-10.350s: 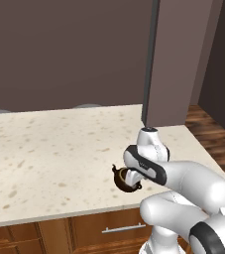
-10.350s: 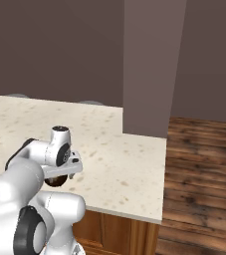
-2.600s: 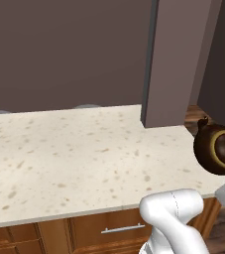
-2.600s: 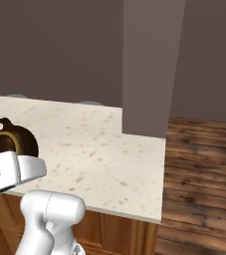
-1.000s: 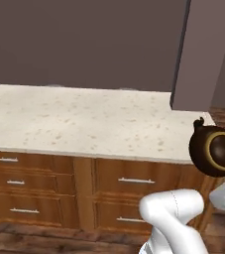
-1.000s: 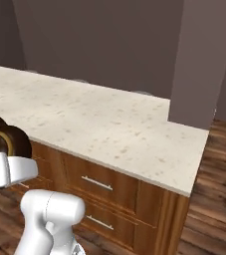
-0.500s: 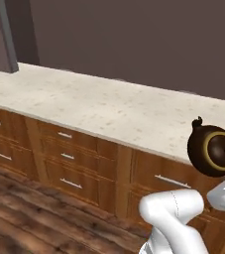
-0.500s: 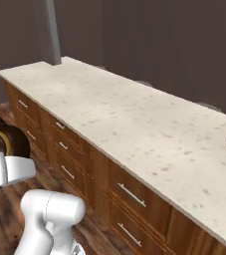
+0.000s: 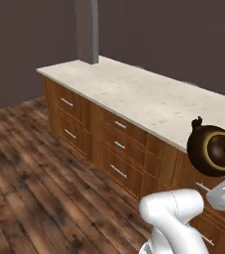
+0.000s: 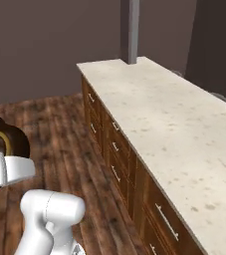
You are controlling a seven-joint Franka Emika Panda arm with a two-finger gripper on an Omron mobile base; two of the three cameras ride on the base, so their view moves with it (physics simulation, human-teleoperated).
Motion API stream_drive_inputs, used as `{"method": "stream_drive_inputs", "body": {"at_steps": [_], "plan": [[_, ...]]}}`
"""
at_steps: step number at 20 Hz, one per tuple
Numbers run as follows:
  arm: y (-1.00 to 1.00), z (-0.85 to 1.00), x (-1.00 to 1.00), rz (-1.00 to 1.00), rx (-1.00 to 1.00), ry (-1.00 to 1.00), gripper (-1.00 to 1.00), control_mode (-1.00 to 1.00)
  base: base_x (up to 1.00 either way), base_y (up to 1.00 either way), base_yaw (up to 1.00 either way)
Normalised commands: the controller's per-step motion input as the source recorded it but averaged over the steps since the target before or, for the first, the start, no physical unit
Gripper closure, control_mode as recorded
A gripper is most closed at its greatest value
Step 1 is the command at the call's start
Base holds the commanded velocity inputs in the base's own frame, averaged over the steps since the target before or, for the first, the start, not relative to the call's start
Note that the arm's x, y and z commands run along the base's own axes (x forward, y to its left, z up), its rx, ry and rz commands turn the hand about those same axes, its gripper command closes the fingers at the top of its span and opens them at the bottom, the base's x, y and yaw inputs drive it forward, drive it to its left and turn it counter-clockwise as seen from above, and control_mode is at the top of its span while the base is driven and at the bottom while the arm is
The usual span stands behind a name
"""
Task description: Pick the teapot and cup and place them in the sink. Then turn on the water.
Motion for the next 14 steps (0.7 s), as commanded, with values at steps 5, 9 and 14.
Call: {"method": "stream_drive_inputs", "body": {"at_steps": [5,9,14], "plan": [[0.0,0.0,0.0,0.0,0.0,0.0,1.0,1.0,0.0,-0.34,0.61],[0.0,0.0,0.0,0.0,0.0,0.0,1.0,1.0,0.01,-0.37,0.61],[0.0,0.0,0.0,0.0,0.0,0.0,1.0,1.0,0.02,-0.39,0.61]]}}
